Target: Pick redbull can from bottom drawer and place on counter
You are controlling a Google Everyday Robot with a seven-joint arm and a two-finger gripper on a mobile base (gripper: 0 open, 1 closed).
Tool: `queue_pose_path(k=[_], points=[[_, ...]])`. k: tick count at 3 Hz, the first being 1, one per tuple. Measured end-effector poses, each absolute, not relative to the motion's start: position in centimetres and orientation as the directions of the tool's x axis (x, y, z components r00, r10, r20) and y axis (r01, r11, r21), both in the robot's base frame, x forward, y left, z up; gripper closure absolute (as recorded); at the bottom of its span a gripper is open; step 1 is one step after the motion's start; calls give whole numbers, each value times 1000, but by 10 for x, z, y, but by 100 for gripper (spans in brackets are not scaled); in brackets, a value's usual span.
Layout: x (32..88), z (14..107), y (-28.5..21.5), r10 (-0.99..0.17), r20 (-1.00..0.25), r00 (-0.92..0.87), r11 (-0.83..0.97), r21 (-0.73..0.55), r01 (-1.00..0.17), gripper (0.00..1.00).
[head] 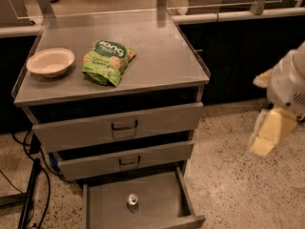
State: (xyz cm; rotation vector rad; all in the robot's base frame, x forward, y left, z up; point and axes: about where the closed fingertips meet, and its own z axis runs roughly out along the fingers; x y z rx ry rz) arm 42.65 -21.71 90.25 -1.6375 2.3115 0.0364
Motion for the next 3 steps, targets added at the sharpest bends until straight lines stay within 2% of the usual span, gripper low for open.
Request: queue_pose_path(k=[1,2,3], points=[[429,836,-214,-890,-313,-333,389,-136,-911,0],[429,836,-214,-890,-313,-333,389,-135,-911,0],[428,800,-215,-869,-346,-354,401,-71,-914,0]])
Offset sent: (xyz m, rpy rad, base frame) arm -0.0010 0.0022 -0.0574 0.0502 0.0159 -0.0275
